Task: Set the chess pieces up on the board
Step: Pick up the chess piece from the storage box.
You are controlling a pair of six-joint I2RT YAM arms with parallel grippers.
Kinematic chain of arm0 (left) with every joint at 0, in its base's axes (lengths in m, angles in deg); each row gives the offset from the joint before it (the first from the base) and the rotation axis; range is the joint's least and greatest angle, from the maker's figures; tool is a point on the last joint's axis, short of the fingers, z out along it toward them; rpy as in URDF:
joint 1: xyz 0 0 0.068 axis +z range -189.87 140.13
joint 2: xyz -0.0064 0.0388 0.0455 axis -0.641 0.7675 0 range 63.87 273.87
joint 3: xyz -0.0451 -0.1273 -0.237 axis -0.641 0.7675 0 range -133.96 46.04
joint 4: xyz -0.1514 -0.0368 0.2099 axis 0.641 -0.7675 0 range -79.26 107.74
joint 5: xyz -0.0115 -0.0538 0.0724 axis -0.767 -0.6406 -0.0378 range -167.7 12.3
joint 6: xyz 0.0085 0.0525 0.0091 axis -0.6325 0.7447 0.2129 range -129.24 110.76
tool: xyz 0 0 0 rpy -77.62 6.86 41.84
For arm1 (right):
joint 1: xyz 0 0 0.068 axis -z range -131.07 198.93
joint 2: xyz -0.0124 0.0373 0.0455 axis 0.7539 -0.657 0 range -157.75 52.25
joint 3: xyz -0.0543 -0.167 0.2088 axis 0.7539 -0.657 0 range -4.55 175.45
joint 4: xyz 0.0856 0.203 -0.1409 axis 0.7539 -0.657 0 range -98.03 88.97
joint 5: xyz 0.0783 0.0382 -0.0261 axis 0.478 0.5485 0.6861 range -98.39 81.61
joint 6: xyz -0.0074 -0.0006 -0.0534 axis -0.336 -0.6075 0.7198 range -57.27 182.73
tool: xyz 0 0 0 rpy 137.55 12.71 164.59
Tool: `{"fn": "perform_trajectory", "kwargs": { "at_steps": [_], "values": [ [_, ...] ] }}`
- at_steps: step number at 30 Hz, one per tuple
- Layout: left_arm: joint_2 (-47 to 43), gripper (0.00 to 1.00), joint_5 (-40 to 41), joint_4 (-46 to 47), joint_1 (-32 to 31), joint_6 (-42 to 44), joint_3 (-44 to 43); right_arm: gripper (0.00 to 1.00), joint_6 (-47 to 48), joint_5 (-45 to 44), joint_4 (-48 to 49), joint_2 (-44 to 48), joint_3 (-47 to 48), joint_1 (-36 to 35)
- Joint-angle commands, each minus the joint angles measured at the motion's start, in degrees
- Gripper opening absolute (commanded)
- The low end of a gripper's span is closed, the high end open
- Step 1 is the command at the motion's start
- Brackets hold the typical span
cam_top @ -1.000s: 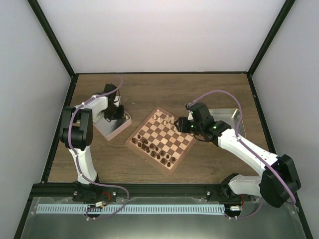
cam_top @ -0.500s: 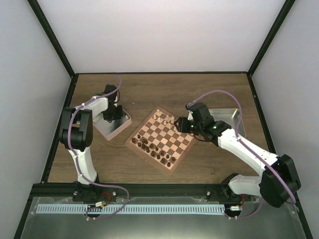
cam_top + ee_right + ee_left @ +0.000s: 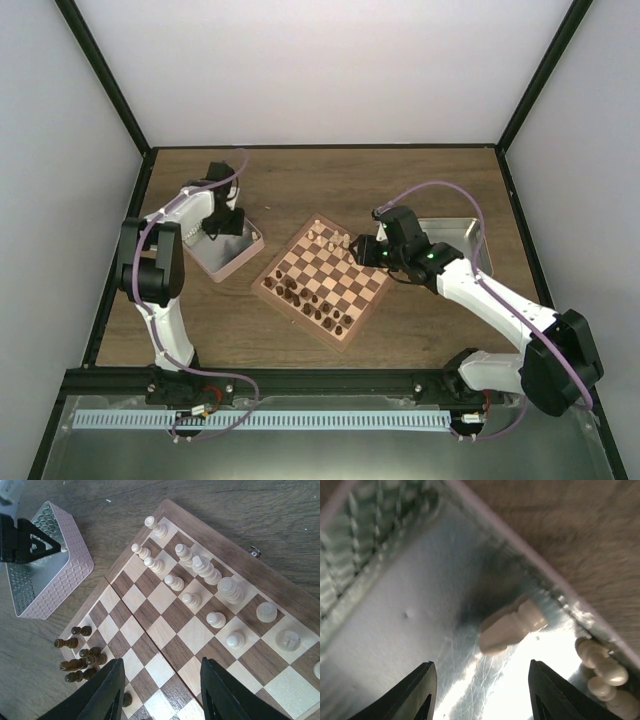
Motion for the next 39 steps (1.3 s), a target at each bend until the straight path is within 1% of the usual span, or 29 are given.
{"fn": "perform_trajectory", "kwargs": {
  "at_steps": [1,5,10,13,18,20,21,23,28,30,33,35,36,38,39],
  "values": [
    [1.4,0.52,-1.3,-1.0,-0.2,8.3,-5.5,0.43,-0.6,0.6,1.3,-0.7,-0.3,0.0],
    [5.4,0.54,-2.9,-3.6,-0.4,10.2,-9.4,0.43,-0.6,0.5,1.0,-0.6,-0.3,0.0],
    [6.3,0.53,-4.4,-3.4,-0.4,10.5,-8.6,0.43,-0.7,-0.2,0.8,0.0,-0.5,0.0],
    [6.2,0.49,-4.5,-3.3,-0.4,10.3,-8.7,0.43,-0.7,0.0,0.9,-0.3,-0.4,0.0],
    [6.7,0.4,-5.0,-2.3,-0.4,9.7,-8.0,0.43,-0.7,0.1,1.0,-0.6,-0.3,0.0],
    [7.2,0.3,-4.8,-1.1,-0.4,8.9,-7.8,0.43,-0.7,0.1,0.9,-0.6,-0.4,0.0],
    [7.4,0.29,-5.3,-0.4,-0.4,8.6,-7.7,0.43,-0.7,0.1,0.9,-0.6,-0.4,0.0],
    [8.1,0.3,-6.2,0.2,-0.4,8.1,-7.9,0.43,-0.6,0.1,0.8,-0.5,-0.4,0.0],
    [8.7,0.3,-5.6,1.1,-0.4,6.9,-7.3,0.43,-0.7,-0.4,0.6,0.1,-0.4,0.0],
    [8.6,0.26,-4.0,1.1,-0.4,5.8,-6.9,0.44,-0.7,-0.3,0.7,0.2,-0.5,0.0],
    [8.4,0.17,-2.2,1.6,-0.4,3.0,-6.0,0.44,-0.7,-0.1,0.9,0.0,-0.6,0.0],
    [7.9,0.15,-1.5,1.8,-0.4,0.7,-4.9,0.44,-0.7,0.0,0.9,-0.1,-0.6,0.0],
    [6.5,0.14,-2.5,1.9,-0.4,-2.0,-3.6,0.44,-0.7,0.1,1.0,-0.1,-0.6,0.0],
    [5.0,0.15,-4.7,2.2,-0.4,-3.7,-1.7,0.44,-0.7,0.1,1.0,0.0,-0.6,0.0],
    [4.0,0.18,-5.8,2.7,-0.4,-4.3,-0.9,0.44,-0.6,0.0,0.9,0.0,-0.6,0.0]
  ]
}}
